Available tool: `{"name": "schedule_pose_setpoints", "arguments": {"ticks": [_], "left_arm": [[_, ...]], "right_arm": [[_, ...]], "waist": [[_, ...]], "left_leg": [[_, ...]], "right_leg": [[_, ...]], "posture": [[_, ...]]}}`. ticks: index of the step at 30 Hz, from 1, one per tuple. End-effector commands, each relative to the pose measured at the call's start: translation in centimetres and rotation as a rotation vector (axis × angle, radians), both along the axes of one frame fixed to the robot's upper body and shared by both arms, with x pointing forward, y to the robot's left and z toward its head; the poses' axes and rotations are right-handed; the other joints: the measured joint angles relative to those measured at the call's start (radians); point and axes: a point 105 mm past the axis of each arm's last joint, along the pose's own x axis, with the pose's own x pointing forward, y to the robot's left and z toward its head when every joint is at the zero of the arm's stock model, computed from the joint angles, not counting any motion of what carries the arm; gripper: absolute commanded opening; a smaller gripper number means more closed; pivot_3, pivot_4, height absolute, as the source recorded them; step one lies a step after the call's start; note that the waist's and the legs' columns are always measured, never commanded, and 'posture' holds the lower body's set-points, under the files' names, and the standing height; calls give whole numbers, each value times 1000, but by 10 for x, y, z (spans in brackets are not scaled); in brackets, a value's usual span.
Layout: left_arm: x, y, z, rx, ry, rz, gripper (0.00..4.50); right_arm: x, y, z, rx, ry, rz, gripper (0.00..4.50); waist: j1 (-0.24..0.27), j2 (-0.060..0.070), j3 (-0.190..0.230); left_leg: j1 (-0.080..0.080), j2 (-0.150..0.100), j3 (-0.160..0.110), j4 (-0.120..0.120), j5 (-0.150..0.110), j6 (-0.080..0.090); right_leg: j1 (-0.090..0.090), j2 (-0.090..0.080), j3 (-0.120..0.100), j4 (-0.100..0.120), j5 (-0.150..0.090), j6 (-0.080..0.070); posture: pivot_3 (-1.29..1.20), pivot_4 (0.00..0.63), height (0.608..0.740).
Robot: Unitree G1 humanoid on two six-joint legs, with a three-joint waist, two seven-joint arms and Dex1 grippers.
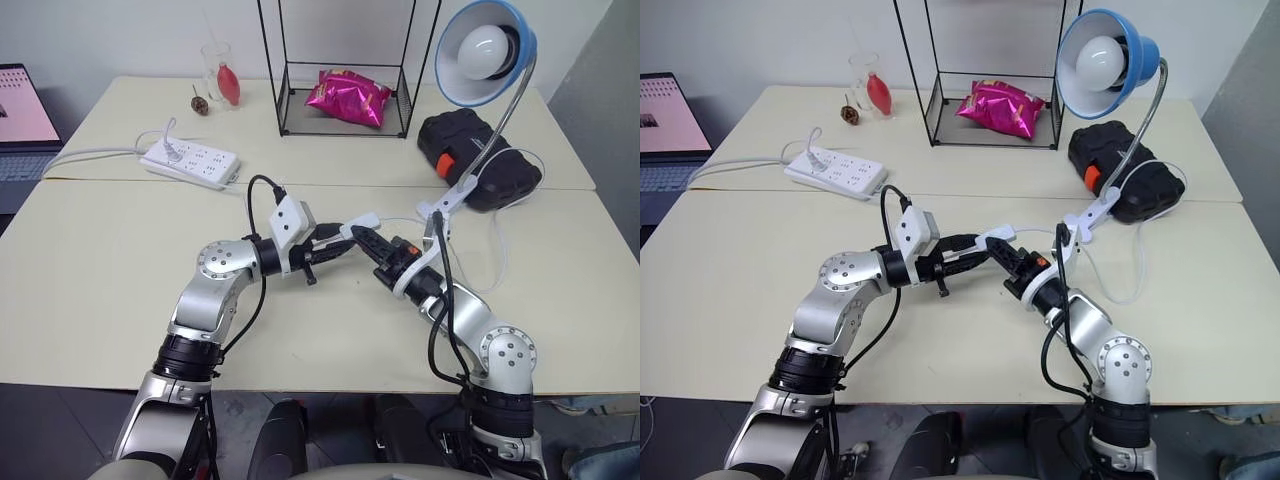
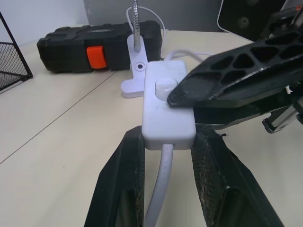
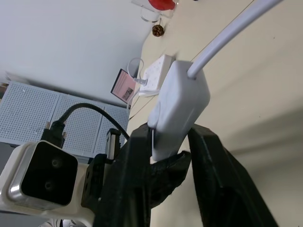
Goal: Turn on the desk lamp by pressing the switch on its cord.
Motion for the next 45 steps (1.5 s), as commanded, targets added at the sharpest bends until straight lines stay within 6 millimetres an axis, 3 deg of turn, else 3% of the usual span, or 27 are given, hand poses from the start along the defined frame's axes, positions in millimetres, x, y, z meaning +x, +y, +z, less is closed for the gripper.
{"name": "schedule_pose_setpoints", "arguments": {"ticks": [1,11,17,35,43,45], "left_arm": [[-5,-4,11,-12,-37,-28,1053],[-5,-6,12,-15,-32,-31,1053],[-5,-6,12,-14,-32,-30,1053],[-5,-4,11,-10,-31,-25,1053],[-5,-5,14,-16,-33,-26,1052],[-5,-5,15,-18,-36,-27,1052]], "right_arm": [[-6,0,15,63,-52,23,2055],[3,-2,13,68,-32,-18,2058],[2,1,12,48,-34,2,2058],[0,0,8,48,-26,4,2058],[-2,1,6,42,-31,19,582],[-2,1,6,40,-33,20,525]], "waist": [[0,0,0],[-1,0,0],[-1,0,0],[-1,0,0],[-1,0,0],[-1,0,0]], "left_leg": [[0,0,0,0,0,0],[0,0,0,0,0,0],[-7,0,0,0,0,0],[-8,0,0,0,0,0],[-8,0,0,0,0,0],[-8,0,0,0,0,0]], "right_leg": [[0,0,0,0,0,0],[-1,0,0,0,0,0],[-8,0,0,1,0,0],[-8,0,0,1,0,0],[-8,0,0,1,0,0],[-8,0,0,1,0,0]], "posture": [[0,150,740],[0,150,740],[0,150,740],[0,150,740],[0,150,740],[0,150,740]]}}
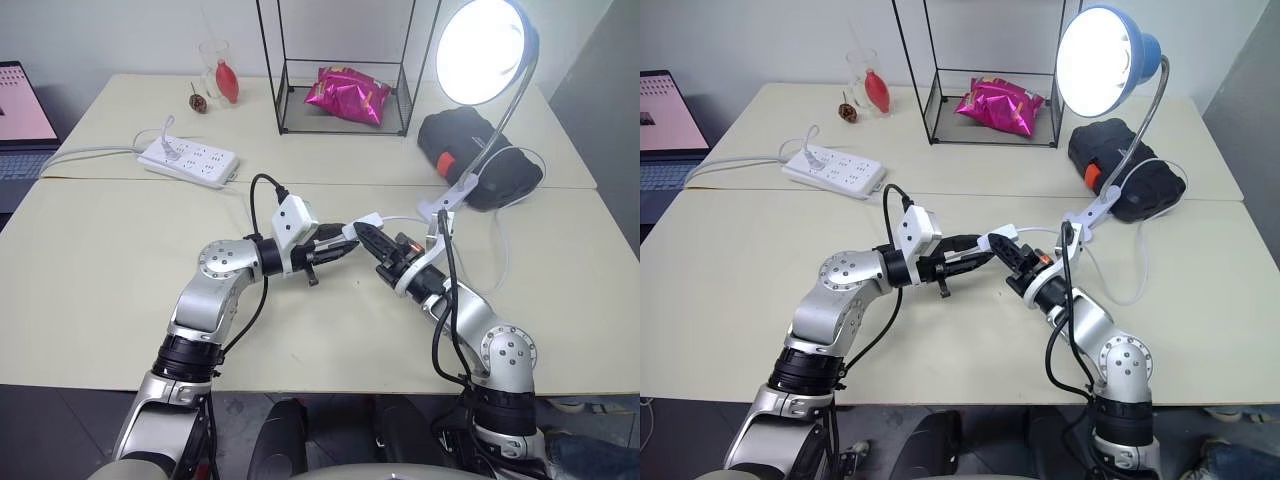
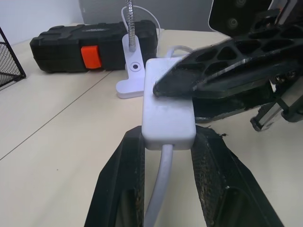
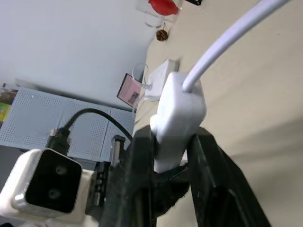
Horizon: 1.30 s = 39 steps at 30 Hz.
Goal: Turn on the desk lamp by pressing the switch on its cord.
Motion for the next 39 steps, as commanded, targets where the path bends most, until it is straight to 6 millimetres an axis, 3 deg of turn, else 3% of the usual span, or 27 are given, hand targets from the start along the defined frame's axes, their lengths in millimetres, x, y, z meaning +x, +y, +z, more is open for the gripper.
{"name": "schedule_pose_setpoints", "arguments": {"ticks": [1,12,14,24,28,33,39], "left_arm": [[-4,-4,16,-21,-54,-25,1052],[-4,-5,19,-29,-60,-25,1049],[-4,-5,19,-29,-60,-23,1049],[-1,-5,20,-41,-58,-8,1046],[3,-4,15,-21,-60,10,1046],[7,-4,-2,42,-56,26,1046],[11,-3,-30,96,-23,44,1046]], "right_arm": [[-3,2,5,9,-28,16,525],[-2,-1,6,22,-38,8,525],[-3,-2,6,18,-45,9,1228],[-13,-9,0,-79,-87,56,3605],[-29,-14,-1,-229,-167,138,4476],[-52,-26,-4,-611,-348,271,4500],[-40,-64,17,-978,-569,254,4500]], "waist": [[0,0,0],[0,0,0],[0,0,0],[0,0,0],[1,0,0],[3,0,0],[6,0,0]], "left_leg": [[0,0,0,0,0,0],[0,0,0,0,0,0],[0,0,0,0,0,0],[0,0,0,0,0,0],[0,0,0,0,0,0],[-1,-1,0,1,0,0],[0,-1,0,2,0,0]], "right_leg": [[0,0,0,0,0,0],[0,0,0,0,0,0],[0,0,0,0,0,0],[0,0,0,0,0,0],[0,0,0,0,0,0],[0,-1,0,0,0,0],[0,0,0,0,0,1]], "posture": [[0,150,740],[0,150,740],[0,150,740],[0,150,740],[0,150,740],[0,150,740],[0,150,740]]}}
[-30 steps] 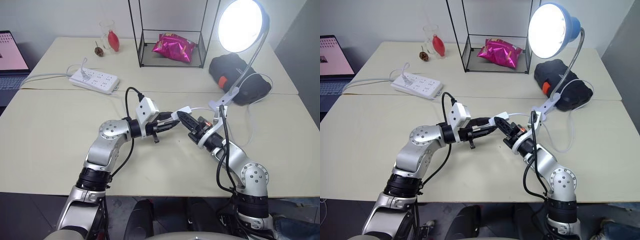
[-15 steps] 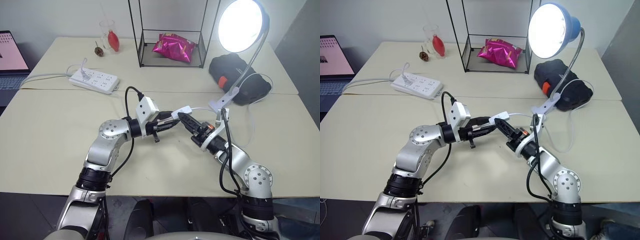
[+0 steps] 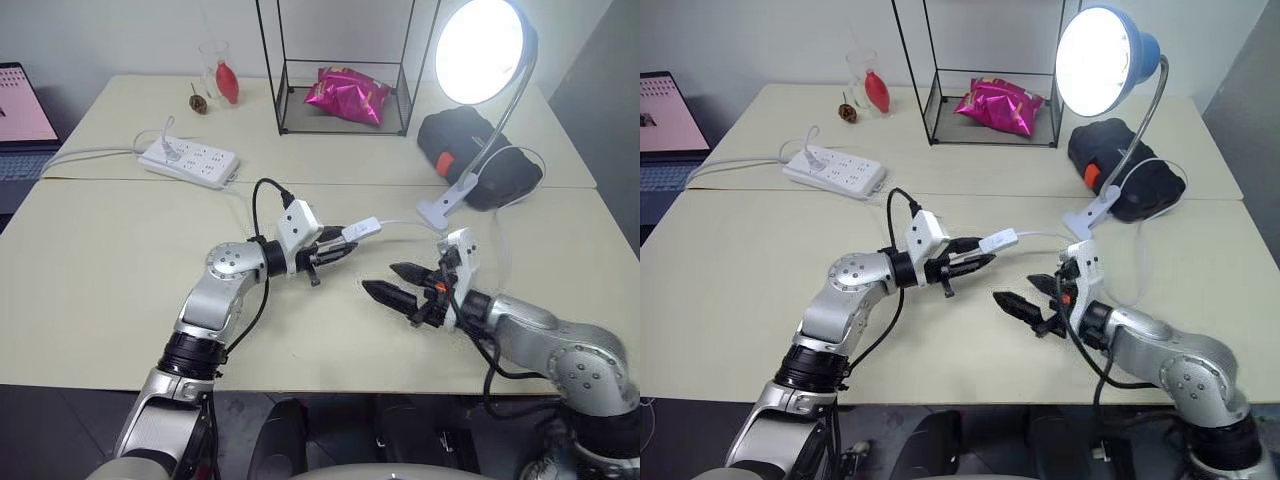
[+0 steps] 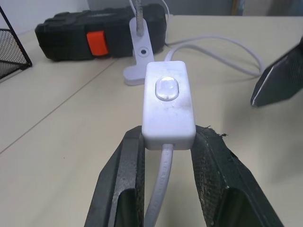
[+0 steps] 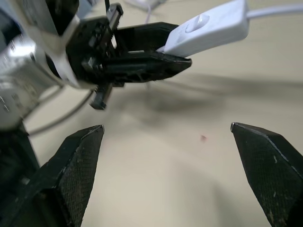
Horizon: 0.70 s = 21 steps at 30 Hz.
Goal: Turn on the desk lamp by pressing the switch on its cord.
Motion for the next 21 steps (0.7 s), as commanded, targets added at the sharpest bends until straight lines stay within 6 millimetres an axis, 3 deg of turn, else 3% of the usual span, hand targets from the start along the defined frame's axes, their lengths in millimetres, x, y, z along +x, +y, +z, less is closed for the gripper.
{"name": "schedule_pose_setpoints", "arguments": {"ticks": [1,5,13,15,21], "left_arm": [[2,-2,-12,29,-13,-1,1046],[4,-2,-30,48,12,8,1046],[7,-4,-43,37,46,0,1046],[5,-4,-45,43,58,-18,1761],[2,1,-45,67,54,-36,2801]], "right_arm": [[4,-15,31,-160,-214,69,4500],[5,-33,40,-372,-322,170,4500],[9,-45,62,-405,-395,226,4500],[9,-45,63,-409,-399,234,4500],[6,-42,64,-395,-396,281,4500]], "waist": [[0,0,0],[5,0,0],[12,-1,0],[13,-1,0],[13,-1,0]], "left_leg": [[0,0,0,0,0,0],[0,-1,1,1,0,0],[0,0,1,1,0,0],[0,0,1,2,0,0],[0,0,1,2,0,0]], "right_leg": [[0,0,0,0,0,0],[0,-1,0,0,0,0],[1,-1,0,0,1,1],[1,-1,0,0,1,1],[1,-1,0,0,1,0]], "posture": [[0,150,740],[0,150,740],[0,150,740],[0,150,740],[0,150,740]]}}
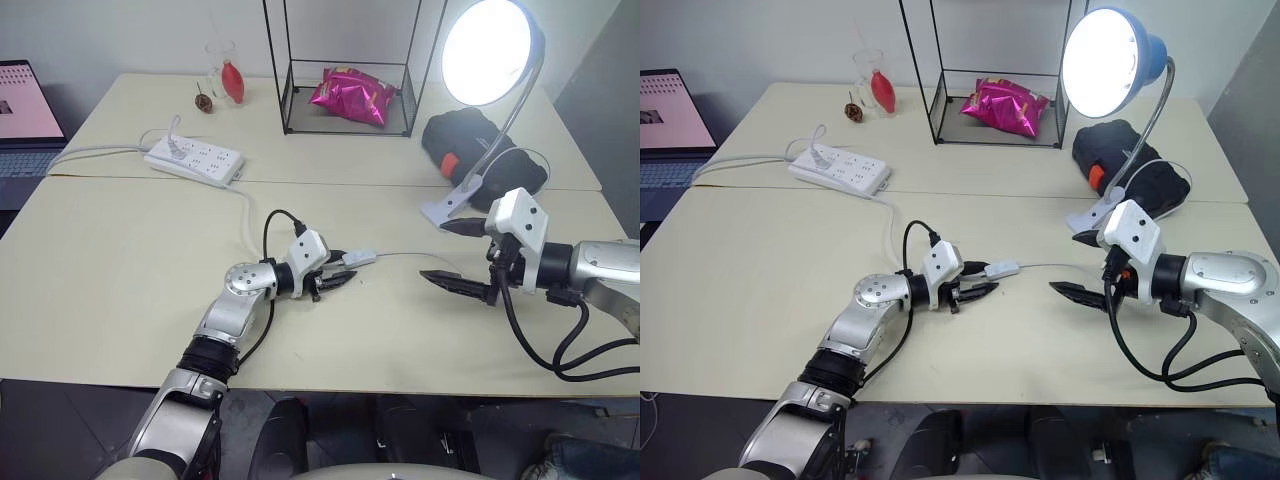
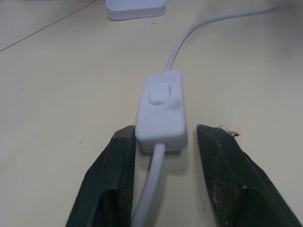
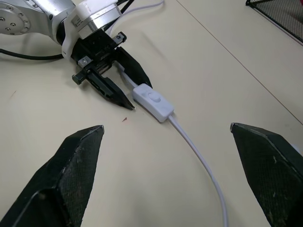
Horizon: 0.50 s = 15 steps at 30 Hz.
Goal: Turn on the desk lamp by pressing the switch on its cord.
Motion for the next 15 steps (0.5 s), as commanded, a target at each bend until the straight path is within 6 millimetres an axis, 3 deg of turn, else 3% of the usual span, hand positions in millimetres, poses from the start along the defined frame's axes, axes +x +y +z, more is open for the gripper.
{"name": "schedule_pose_setpoints", "arguments": {"ticks": [1,6,10,15], "left_arm": [[-2,4,9,4,-34,-24,3002],[-4,13,29,10,-111,-17,4144],[-1,26,58,-25,-170,45,4144],[-3,55,90,0,-205,156,4144]], "right_arm": [[-3,1,14,-6,-50,41,4500],[-4,-4,13,-29,-40,58,4500],[3,-10,16,-36,-82,36,4500],[6,-20,16,-27,-106,39,4500]], "waist": [[0,0,0],[0,0,0],[1,0,0],[-1,0,0]], "left_leg": [[0,0,0,0,0,0],[0,0,0,0,0,0],[0,0,0,1,0,0],[0,1,0,2,0,0]], "right_leg": [[0,0,0,0,0,0],[0,0,0,1,0,0],[0,0,0,1,0,0],[0,0,0,1,0,0]], "posture": [[0,150,740],[0,150,740],[0,150,740],[0,150,740]]}}
